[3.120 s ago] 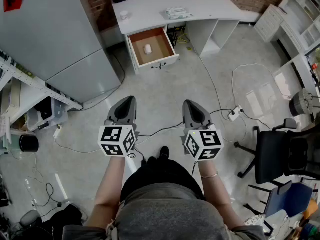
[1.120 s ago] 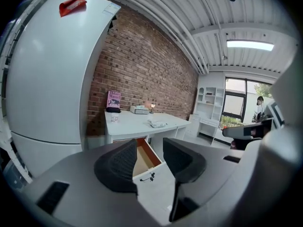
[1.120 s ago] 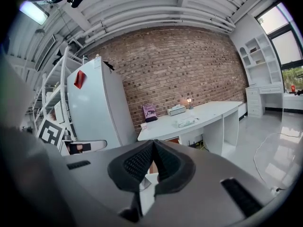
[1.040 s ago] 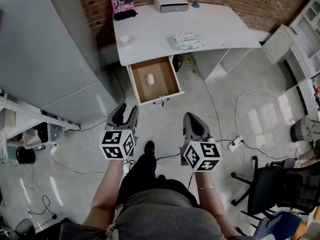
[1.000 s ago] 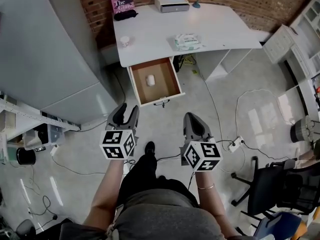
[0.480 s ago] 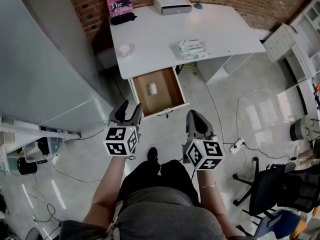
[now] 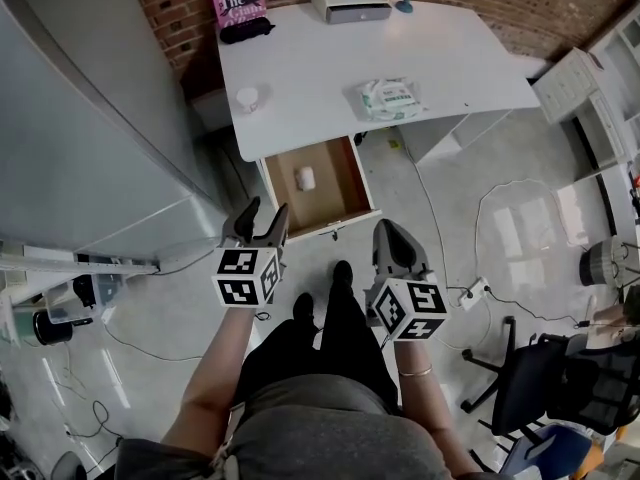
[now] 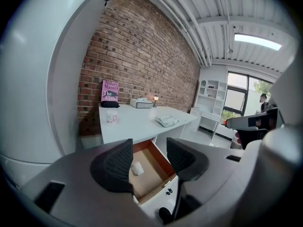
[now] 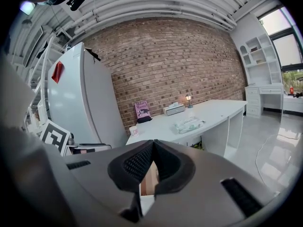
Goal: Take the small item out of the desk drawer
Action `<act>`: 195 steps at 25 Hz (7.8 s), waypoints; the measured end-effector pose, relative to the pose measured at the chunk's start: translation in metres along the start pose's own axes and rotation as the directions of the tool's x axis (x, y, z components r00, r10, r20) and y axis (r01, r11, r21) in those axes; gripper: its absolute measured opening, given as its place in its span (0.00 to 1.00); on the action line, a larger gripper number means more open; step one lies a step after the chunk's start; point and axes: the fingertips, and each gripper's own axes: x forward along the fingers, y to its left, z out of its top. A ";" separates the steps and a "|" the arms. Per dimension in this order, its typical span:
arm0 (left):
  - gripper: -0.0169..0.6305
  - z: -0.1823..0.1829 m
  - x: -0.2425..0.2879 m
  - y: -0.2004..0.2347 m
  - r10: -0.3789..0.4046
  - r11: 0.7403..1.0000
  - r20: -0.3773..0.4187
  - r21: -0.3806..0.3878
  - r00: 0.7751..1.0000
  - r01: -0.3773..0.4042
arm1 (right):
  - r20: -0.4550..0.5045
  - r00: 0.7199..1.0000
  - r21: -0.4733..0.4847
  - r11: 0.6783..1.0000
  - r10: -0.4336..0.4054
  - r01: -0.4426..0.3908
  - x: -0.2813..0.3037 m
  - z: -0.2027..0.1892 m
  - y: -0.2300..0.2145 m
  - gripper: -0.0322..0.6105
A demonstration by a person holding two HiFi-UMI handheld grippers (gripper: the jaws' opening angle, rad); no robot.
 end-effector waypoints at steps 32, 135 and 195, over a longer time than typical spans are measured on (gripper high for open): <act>0.36 -0.069 0.172 0.004 0.105 0.994 -0.297 0.003 0.949 -0.108 | -0.216 0.969 0.184 0.980 0.118 -0.078 0.129 -0.072 -0.090 0.06; 0.34 -0.194 0.279 0.022 0.168 0.973 -0.607 0.230 0.777 -0.030 | -0.293 0.956 0.311 0.948 0.024 0.071 0.165 -0.126 -0.170 0.06; 0.34 0.013 0.104 -0.026 0.032 0.992 -0.134 0.125 0.990 -0.015 | -0.120 0.990 0.069 0.996 0.067 -0.059 0.097 0.004 -0.063 0.06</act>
